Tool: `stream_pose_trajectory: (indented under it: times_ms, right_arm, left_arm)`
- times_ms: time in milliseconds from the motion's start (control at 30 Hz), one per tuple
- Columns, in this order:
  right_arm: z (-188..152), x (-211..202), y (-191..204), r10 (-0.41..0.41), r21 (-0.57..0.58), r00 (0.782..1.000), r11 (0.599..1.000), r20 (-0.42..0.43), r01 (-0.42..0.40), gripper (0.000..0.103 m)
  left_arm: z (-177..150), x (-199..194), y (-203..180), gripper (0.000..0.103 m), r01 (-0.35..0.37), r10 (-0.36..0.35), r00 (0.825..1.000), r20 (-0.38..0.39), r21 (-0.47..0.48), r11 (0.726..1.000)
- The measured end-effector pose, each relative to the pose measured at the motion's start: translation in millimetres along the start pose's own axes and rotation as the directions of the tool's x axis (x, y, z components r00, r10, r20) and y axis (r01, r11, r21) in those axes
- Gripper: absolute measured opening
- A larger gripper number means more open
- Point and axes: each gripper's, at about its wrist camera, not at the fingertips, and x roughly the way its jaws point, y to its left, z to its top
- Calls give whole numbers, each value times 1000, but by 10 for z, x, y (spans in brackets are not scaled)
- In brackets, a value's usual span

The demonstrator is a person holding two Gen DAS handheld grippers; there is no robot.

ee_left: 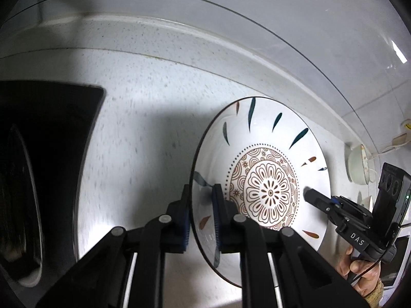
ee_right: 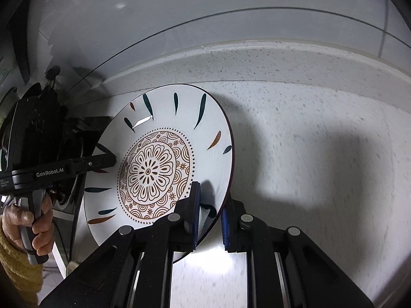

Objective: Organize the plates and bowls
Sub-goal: 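Lift the mandala plate with both grippers and carry it over the bear plates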

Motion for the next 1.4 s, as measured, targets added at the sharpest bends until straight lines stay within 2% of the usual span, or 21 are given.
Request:
stream_pose_trajectory:
  times_ms: [100, 367, 433, 600, 733, 800, 1000, 1200, 1400]
  right_arm:
    - [-114, -150, 47, -5, -7, 1000, 1000, 10, 5, 13]
    - [-473, -573, 297, -4, -20, 999, 1000, 33, 4, 13]
    - [-569, -653, 397, -4, -28, 999, 1000, 40, 5, 13]
    - [-864, -830, 662, -19, -34, 998, 999, 65, 22, 13]
    - [-1149, -990, 819, -39, -19, 996, 999, 84, 41, 13]
    - [-1280, -1028, 913, -47, -3, 995, 999, 89, 47, 13]
    - [-1704, -996, 1171, -52, 37, 996, 998, 73, 50, 13]
    - [-1964, -888, 1255, -62, 74, 996, 996, 56, 58, 13]
    - [-2089, -818, 1227, -72, 107, 996, 992, 43, 67, 13]
  left_arm:
    - [-59, -171, 20, 14, 4, -4, 1000, 12, 8, 1000]
    - [-490, -699, 90, 13, 21, -20, 999, 44, -10, 1000]
    - [-690, -896, 145, 13, 24, -24, 998, 55, -5, 1000]
    - [-1116, -967, -108, 13, 47, -48, 997, 64, 16, 999]
    - [-1374, -1208, -24, 13, 70, -72, 995, 66, 38, 997]
    - [-1592, -1158, -177, 13, 68, -71, 995, 63, 52, 996]
    - [-2033, -1091, -99, 13, 77, -79, 997, 27, 54, 996]
    - [-2279, -1010, 7, 13, 66, -66, 998, 3, 77, 995]
    - [-2382, -859, -23, 13, 70, -67, 997, -29, 99, 993]
